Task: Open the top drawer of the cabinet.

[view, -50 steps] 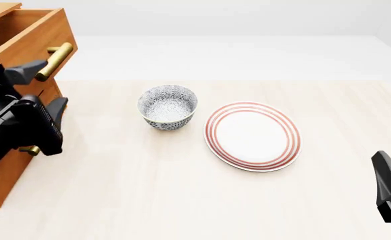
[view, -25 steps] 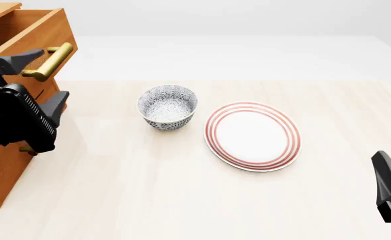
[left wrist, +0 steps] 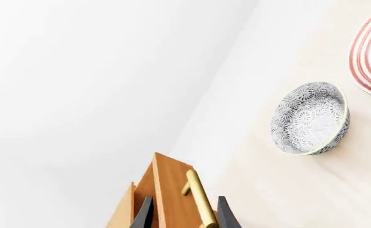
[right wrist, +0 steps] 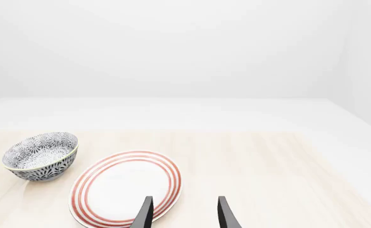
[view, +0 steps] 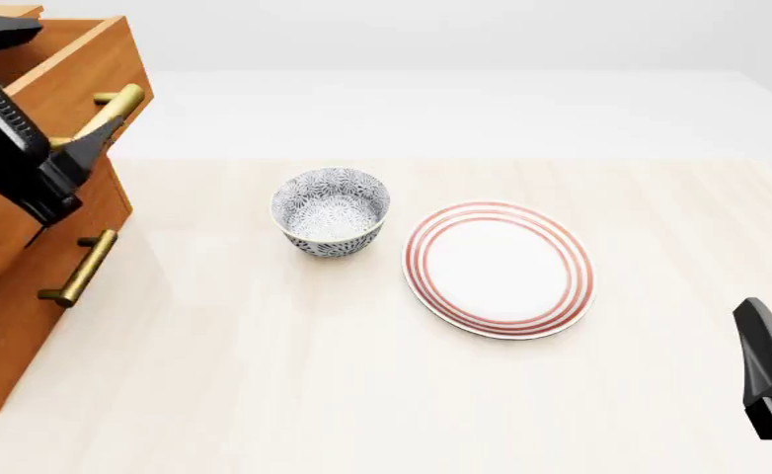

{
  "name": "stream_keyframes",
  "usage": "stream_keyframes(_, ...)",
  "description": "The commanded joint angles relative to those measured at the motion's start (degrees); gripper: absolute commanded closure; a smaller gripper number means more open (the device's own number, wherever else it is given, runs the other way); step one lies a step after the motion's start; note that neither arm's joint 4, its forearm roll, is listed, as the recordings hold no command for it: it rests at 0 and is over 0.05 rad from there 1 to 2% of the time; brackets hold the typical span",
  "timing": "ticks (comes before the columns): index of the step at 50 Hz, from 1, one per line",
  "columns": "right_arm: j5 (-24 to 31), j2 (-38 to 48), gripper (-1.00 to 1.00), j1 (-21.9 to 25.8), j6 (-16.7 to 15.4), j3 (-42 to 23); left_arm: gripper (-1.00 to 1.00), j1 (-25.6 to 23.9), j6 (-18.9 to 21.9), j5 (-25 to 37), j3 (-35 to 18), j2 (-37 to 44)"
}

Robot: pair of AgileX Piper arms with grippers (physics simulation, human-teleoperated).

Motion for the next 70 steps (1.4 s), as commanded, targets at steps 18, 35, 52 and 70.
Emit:
stream_keyframes(18,0.1,-0.1,-1.00,0.0,0.1,0.0,-1.00,2.7,-25.4,18.9,-13.2,3.2)
stream_keyframes(35,0.1,-0.1,-1.00,0.0,0.1,0.0,-1.00,5.5,-37.3,25.7,-17.4,6.6)
stream_keyframes(52,0.1,-0.1,-1.00,0.0,0.1,0.0,-1.00,8.1,-47.0,32.2,-25.5,9.7)
stream_keyframes(70,0.1,-0.1,-1.00,0.0,0.1,0.0,-1.00,9.8,-51.9,34.7,-30.0,13.9)
